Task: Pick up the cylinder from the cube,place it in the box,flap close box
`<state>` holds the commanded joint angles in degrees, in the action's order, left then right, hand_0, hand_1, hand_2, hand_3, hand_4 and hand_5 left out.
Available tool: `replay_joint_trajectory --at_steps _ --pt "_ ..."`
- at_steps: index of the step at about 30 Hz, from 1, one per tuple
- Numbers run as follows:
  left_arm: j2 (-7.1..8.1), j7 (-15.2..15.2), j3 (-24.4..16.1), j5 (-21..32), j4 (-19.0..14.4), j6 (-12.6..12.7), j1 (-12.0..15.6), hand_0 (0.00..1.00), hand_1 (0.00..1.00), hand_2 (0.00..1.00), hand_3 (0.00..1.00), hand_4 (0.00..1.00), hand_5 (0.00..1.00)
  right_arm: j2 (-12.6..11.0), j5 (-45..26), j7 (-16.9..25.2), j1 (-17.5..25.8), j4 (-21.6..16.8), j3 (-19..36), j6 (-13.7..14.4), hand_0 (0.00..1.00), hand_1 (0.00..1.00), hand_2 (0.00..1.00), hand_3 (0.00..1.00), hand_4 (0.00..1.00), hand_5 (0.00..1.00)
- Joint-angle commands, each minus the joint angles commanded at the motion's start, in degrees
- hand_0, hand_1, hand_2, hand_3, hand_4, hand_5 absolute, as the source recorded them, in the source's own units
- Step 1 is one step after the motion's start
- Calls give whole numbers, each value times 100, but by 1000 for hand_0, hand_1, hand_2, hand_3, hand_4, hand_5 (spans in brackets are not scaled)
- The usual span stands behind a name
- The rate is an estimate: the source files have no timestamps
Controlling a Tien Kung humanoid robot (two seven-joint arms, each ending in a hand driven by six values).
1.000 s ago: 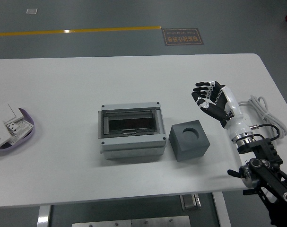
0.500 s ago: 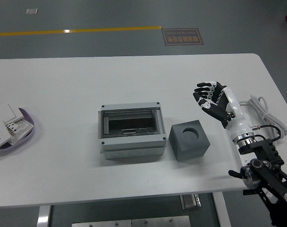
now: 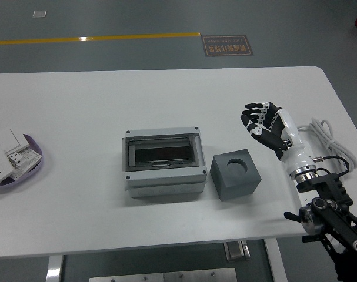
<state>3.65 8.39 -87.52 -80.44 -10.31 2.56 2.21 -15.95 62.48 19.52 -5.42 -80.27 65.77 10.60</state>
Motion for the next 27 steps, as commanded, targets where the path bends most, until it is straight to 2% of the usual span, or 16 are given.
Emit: replay_joint_trajectory --at_steps 27 --pt "-21 12 -35 -10 0 2 10 569 612 608 660 647 124 22 -24 14 8 21 16 9 568 550 546 557 766 204"
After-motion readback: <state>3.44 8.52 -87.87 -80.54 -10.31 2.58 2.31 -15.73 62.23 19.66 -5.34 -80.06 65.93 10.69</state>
